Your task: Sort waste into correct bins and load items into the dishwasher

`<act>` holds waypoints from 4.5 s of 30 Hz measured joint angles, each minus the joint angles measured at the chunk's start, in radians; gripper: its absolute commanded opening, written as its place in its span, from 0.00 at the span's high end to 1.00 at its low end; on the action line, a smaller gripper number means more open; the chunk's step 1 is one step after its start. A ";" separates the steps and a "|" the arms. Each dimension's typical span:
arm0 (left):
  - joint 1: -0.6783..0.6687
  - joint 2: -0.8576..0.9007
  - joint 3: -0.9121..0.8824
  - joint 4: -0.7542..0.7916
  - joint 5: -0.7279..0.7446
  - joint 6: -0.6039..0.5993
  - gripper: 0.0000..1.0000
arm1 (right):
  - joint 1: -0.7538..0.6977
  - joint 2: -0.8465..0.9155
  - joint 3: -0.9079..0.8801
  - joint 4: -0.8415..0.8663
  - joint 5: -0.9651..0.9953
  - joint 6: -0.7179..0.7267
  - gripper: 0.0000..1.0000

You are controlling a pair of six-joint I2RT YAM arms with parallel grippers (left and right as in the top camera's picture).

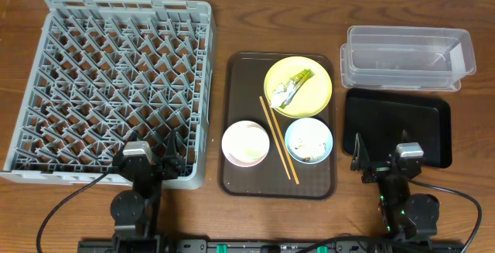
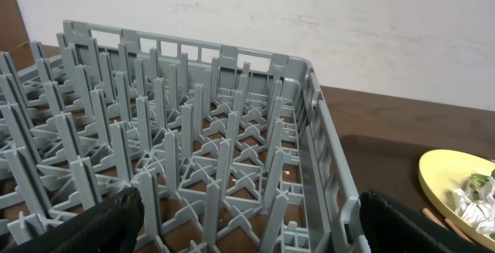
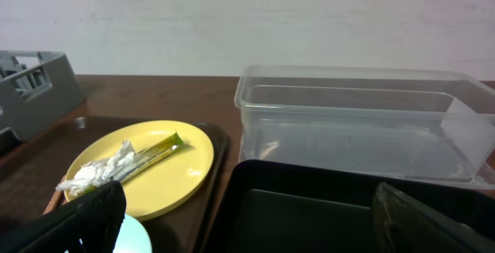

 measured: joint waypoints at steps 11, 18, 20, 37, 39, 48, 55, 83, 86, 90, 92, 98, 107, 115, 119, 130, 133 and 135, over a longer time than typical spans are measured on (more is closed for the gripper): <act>0.000 0.000 0.000 0.000 0.000 0.000 0.09 | 0.000 0.000 0.000 0.000 0.000 0.000 0.01; 0.000 0.000 0.000 0.000 0.000 0.000 0.10 | 0.000 0.000 0.000 0.000 0.000 0.000 0.01; 0.000 0.000 0.000 0.000 0.000 0.000 0.10 | 0.000 0.000 0.000 0.000 0.000 0.000 0.01; 0.000 0.000 0.000 0.001 -0.001 0.000 0.09 | 0.000 0.000 0.000 0.002 0.003 0.000 0.01; 0.000 0.000 0.000 0.004 -0.001 0.000 0.09 | 0.000 0.000 0.000 0.002 0.003 0.000 0.01; 0.000 0.011 0.024 -0.046 -0.012 0.000 0.10 | 0.000 0.000 0.001 0.035 0.030 0.005 0.01; 0.000 0.192 0.175 -0.225 -0.026 0.000 0.09 | 0.000 0.104 0.095 -0.048 0.064 0.024 0.01; 0.000 0.769 0.760 -0.769 0.012 0.000 0.10 | 0.002 0.885 0.792 -0.444 -0.088 -0.006 0.01; 0.000 0.763 0.761 -0.782 0.036 0.000 0.09 | 0.006 0.889 0.792 -0.410 -0.118 -0.006 0.01; 0.000 0.761 0.761 -0.806 0.057 0.000 0.09 | 0.037 0.932 0.795 -0.388 -0.139 -0.003 0.01; 0.000 0.761 0.762 -0.822 0.061 0.000 0.09 | 0.064 0.974 0.800 -0.388 -0.143 0.009 0.01; 0.000 0.773 0.818 -0.909 0.055 0.000 0.09 | 0.169 1.154 0.921 -0.402 -0.152 0.040 0.04; 0.000 0.801 0.895 -0.966 0.046 0.000 0.09 | 0.296 1.435 1.114 -0.375 -0.092 0.158 0.14; 0.000 0.801 0.895 -0.967 0.042 0.000 0.09 | 0.405 1.628 1.131 -0.229 0.061 0.279 0.15; 0.000 0.801 0.895 -0.967 0.041 0.000 0.09 | 0.448 1.715 1.133 -0.151 0.126 0.298 0.17; 0.000 0.801 0.895 -0.967 0.041 0.000 0.09 | 0.461 1.898 1.137 -0.096 0.171 0.331 0.22; 0.000 0.801 0.895 -0.967 0.041 0.000 0.09 | 0.461 1.923 1.137 -0.087 0.171 0.338 0.27; 0.000 0.801 0.895 -0.968 0.041 -0.001 0.10 | 0.461 1.933 1.137 -0.082 0.168 0.343 0.32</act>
